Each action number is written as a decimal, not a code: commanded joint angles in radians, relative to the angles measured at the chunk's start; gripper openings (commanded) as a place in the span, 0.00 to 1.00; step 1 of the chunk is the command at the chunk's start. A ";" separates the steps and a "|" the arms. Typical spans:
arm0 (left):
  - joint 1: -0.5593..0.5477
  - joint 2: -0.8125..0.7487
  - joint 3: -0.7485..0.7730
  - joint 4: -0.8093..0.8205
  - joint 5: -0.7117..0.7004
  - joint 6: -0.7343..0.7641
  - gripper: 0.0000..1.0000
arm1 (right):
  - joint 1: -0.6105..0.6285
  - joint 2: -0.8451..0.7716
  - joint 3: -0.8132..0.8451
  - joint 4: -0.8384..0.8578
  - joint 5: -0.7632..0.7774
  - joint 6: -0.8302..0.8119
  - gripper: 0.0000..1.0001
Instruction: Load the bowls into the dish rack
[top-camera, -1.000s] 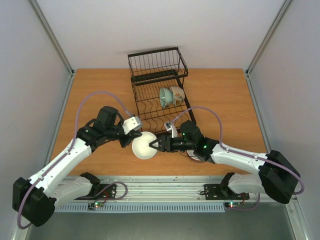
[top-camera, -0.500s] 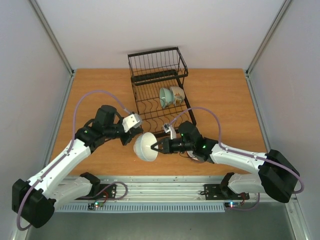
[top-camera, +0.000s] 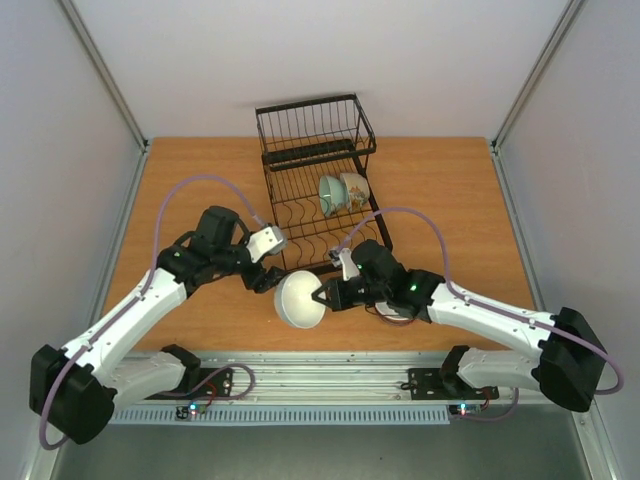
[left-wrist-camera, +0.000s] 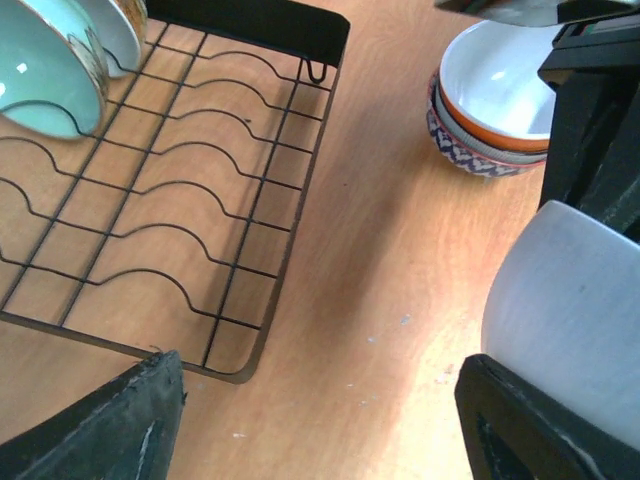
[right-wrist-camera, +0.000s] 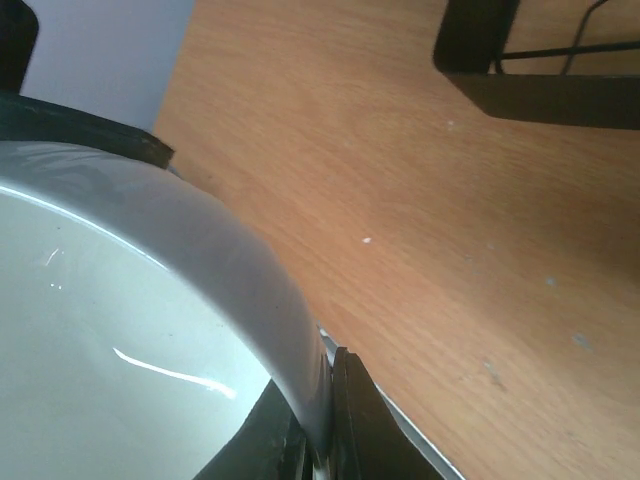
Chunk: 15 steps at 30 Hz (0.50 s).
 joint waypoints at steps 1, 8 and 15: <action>0.000 0.025 0.061 -0.053 0.041 0.009 0.78 | 0.017 -0.062 0.046 -0.139 0.097 -0.097 0.01; 0.001 0.042 0.075 -0.068 0.030 0.009 0.84 | 0.033 -0.082 0.049 -0.197 0.149 -0.117 0.01; 0.000 0.064 0.093 -0.082 0.011 0.000 0.83 | 0.054 -0.060 0.093 -0.273 0.216 -0.145 0.01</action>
